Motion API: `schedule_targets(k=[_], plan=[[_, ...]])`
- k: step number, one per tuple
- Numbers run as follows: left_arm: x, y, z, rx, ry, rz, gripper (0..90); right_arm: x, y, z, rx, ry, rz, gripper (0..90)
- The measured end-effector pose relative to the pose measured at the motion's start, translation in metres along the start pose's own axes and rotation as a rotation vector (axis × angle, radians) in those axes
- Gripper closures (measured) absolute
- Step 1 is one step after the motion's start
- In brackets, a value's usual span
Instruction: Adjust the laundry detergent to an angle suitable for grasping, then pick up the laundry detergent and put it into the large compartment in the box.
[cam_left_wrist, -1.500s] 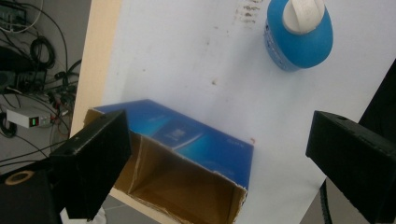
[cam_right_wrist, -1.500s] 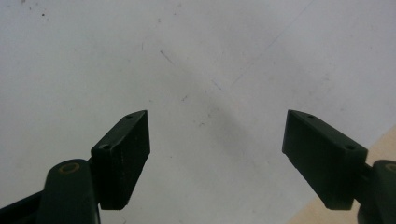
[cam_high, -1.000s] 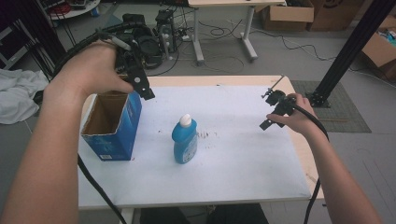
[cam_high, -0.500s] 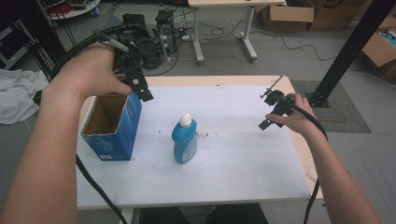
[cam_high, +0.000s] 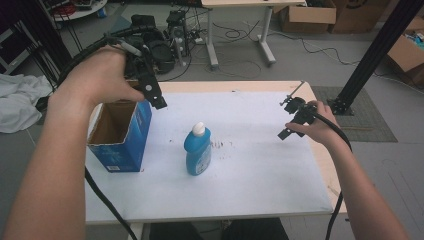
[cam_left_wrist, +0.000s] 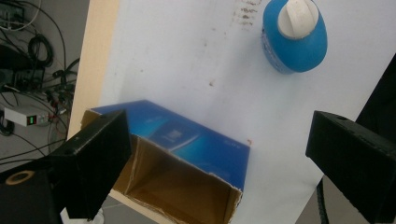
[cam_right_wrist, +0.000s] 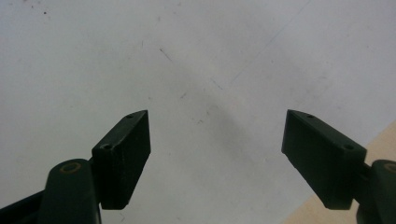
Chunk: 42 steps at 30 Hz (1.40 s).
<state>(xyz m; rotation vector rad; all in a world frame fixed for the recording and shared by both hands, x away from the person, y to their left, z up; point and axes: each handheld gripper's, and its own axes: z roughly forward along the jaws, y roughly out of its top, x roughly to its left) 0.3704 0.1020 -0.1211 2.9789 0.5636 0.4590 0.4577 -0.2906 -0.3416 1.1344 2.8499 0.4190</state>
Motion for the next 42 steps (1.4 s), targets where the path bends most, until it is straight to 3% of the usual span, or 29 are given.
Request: schedule_targets(k=[12,16,26,28,34,42], plan=[[-0.001,-0.001,0.004,0.033,0.003,-0.004,7.7,-0.003,0.000,0.001,-0.002,0.005,-0.003,23.7],[0.000,0.000,0.003,0.017,0.006,-0.004,7.6,-0.003,0.000,0.000,-0.005,0.001,-0.001,23.7],[-0.003,0.004,0.009,0.037,0.001,0.004,7.3,-0.004,-0.007,-0.003,-0.011,-0.005,0.010,23.8],[-0.004,0.005,0.007,0.017,-0.006,0.004,7.3,-0.004,-0.008,-0.003,-0.013,-0.004,0.014,23.8],[-0.007,0.007,0.005,0.012,0.001,-0.038,7.4,-0.004,-0.008,-0.004,-0.020,0.000,0.008,23.8],[-0.018,0.013,0.011,0.025,-0.026,-0.082,7.6,-0.003,-0.009,-0.001,-0.018,0.002,0.006,23.9]])
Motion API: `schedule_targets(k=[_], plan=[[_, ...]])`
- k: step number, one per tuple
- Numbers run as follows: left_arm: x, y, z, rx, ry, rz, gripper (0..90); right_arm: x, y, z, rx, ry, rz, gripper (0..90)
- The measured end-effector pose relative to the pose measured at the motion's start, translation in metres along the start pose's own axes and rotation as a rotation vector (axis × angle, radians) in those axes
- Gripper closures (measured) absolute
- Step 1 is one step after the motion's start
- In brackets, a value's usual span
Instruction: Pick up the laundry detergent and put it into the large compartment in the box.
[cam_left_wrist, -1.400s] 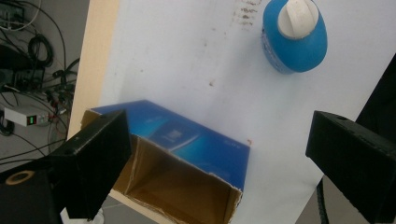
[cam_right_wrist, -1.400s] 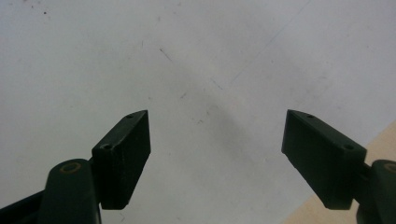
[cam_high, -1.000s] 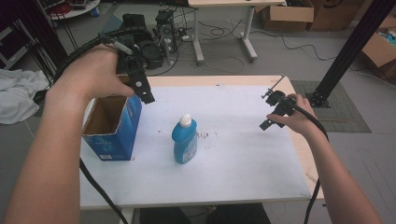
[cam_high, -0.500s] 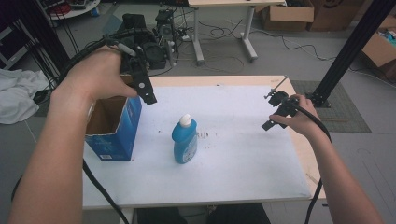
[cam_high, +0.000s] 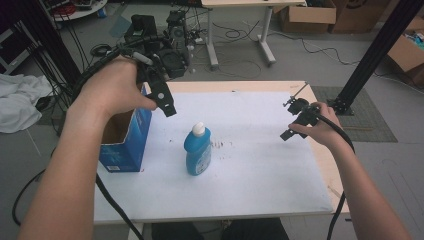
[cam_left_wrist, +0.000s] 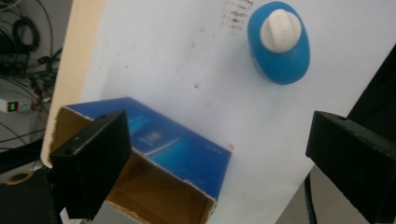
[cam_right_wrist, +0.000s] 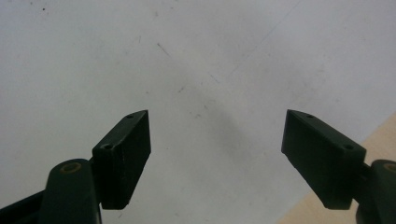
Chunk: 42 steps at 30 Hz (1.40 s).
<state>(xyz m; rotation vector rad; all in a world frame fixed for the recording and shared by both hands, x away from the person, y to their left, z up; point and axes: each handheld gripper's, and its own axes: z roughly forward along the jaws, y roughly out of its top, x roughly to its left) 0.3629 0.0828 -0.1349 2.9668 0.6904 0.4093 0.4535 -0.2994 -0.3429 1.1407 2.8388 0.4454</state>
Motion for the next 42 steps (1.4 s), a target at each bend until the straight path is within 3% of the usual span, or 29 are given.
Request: schedule_targets(k=[10,20,36,42], plan=[[-0.016,0.004,0.007,-0.002,-0.014,-0.027,8.2,0.007,0.001,-0.004,-0.010,-0.003,-0.010,24.3],[-0.022,0.009,0.024,0.006,-0.027,-0.105,7.6,0.010,0.002,-0.005,-0.016,-0.003,-0.016,24.4],[-0.035,0.025,0.054,-0.004,-0.039,-0.148,7.5,0.008,0.000,-0.002,-0.021,0.006,-0.011,24.5],[-0.039,0.030,0.068,-0.015,-0.062,-0.166,6.8,0.008,-0.001,-0.001,-0.027,0.009,-0.007,24.5]])
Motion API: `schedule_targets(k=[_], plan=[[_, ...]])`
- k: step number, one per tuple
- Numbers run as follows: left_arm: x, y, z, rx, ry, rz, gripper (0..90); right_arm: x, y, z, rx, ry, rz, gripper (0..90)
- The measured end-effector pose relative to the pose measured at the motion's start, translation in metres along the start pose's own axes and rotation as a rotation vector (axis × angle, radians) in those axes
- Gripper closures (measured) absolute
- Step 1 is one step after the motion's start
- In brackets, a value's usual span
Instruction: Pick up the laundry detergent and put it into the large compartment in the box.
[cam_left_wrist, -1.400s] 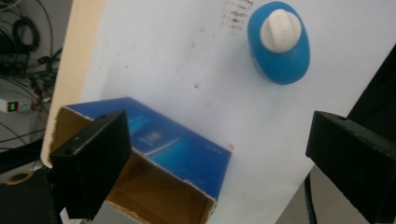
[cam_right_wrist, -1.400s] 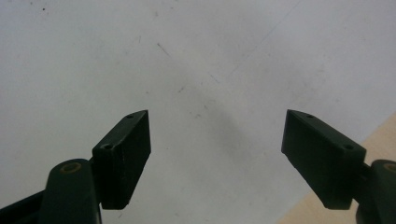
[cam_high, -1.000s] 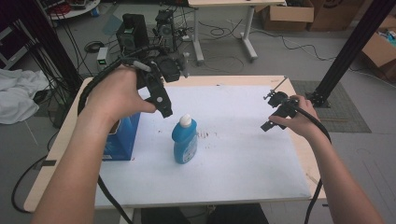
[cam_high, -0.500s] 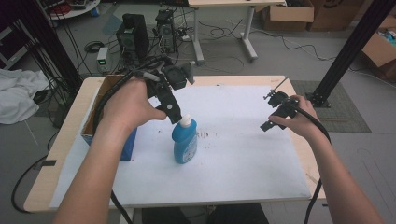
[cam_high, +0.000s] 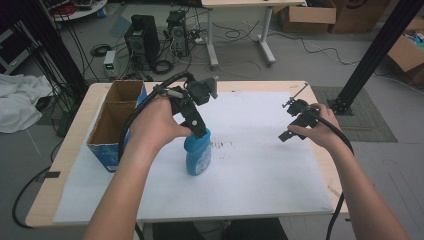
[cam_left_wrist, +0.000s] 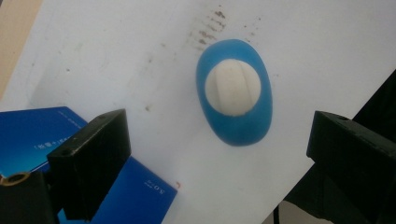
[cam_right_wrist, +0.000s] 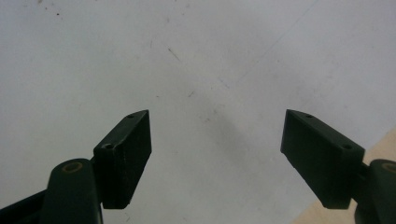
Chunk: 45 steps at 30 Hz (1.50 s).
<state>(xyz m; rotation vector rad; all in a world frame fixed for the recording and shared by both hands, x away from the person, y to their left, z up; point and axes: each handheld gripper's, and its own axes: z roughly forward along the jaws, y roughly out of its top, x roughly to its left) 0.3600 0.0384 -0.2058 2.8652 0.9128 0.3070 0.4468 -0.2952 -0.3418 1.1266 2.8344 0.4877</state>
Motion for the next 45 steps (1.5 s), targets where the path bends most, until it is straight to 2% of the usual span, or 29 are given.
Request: schedule_targets(k=[5,10,16,27,34,40,45], plan=[[-0.004,0.003,0.012,0.016,0.000,-0.004,7.0,0.000,0.000,0.000,0.001,0.001,0.002,24.4],[-0.005,0.004,0.023,0.026,0.005,-0.044,6.9,-0.001,-0.001,-0.001,-0.002,-0.002,0.008,24.6],[-0.008,0.006,0.032,0.031,0.011,-0.045,5.7,-0.001,-0.001,0.000,-0.004,-0.001,0.007,24.9],[-0.011,0.009,0.053,0.032,-0.011,-0.071,5.7,0.001,0.000,0.002,0.000,0.003,-0.005,24.9],[-0.012,0.010,0.061,0.039,-0.014,-0.091,5.9,0.001,0.000,0.003,0.001,0.005,0.001,24.9],[-0.011,0.009,0.067,0.033,0.009,-0.112,7.0,0.001,-0.001,0.004,0.003,0.005,0.001,24.9],[-0.013,0.010,0.072,0.041,0.002,-0.122,7.0,0.000,-0.001,0.006,0.005,0.007,-0.003,24.9]])
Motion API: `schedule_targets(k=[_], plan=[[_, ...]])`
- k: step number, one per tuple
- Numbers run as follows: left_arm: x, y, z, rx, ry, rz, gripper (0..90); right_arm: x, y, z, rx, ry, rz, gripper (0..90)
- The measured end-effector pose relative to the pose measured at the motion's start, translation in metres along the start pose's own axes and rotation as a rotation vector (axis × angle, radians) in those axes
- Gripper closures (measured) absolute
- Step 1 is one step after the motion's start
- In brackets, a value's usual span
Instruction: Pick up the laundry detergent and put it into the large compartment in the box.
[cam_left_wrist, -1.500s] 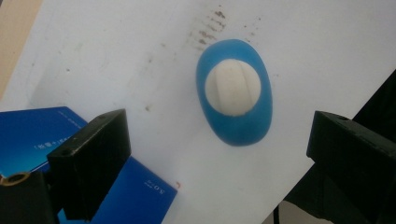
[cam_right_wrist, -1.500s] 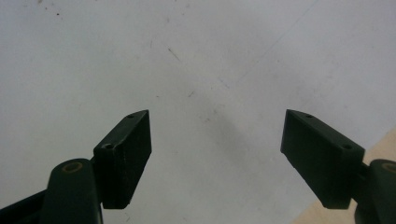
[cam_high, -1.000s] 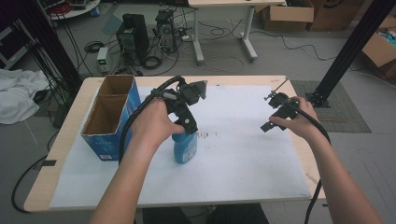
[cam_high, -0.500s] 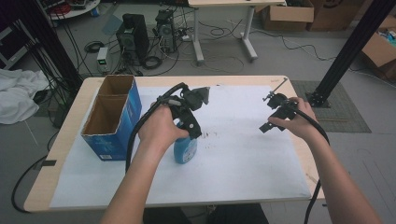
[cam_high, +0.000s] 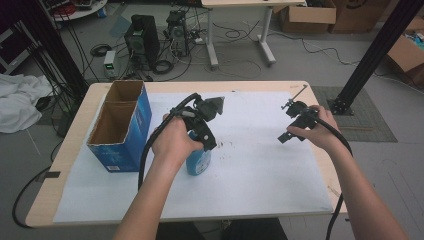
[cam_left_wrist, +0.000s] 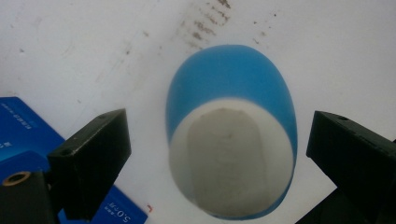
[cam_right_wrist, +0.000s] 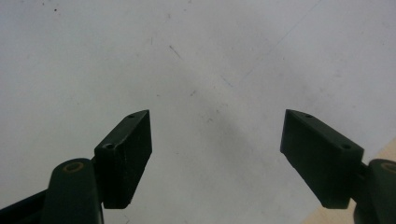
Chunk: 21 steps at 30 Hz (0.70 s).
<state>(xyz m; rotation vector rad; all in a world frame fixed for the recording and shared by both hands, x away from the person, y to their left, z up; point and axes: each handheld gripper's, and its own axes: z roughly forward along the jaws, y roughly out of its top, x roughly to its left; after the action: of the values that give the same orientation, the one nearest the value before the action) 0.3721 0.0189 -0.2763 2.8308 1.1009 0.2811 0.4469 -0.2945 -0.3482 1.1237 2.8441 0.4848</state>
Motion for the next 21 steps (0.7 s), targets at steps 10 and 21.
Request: schedule_targets(k=[10,21], plan=[[-0.001,0.005,0.007,0.024,0.009,-0.020,7.8,0.000,-0.001,0.001,-0.003,0.005,0.005,24.9],[-0.003,0.007,0.014,0.049,0.002,-0.042,9.2,-0.001,-0.002,0.001,0.001,-0.003,-0.001,24.9]])
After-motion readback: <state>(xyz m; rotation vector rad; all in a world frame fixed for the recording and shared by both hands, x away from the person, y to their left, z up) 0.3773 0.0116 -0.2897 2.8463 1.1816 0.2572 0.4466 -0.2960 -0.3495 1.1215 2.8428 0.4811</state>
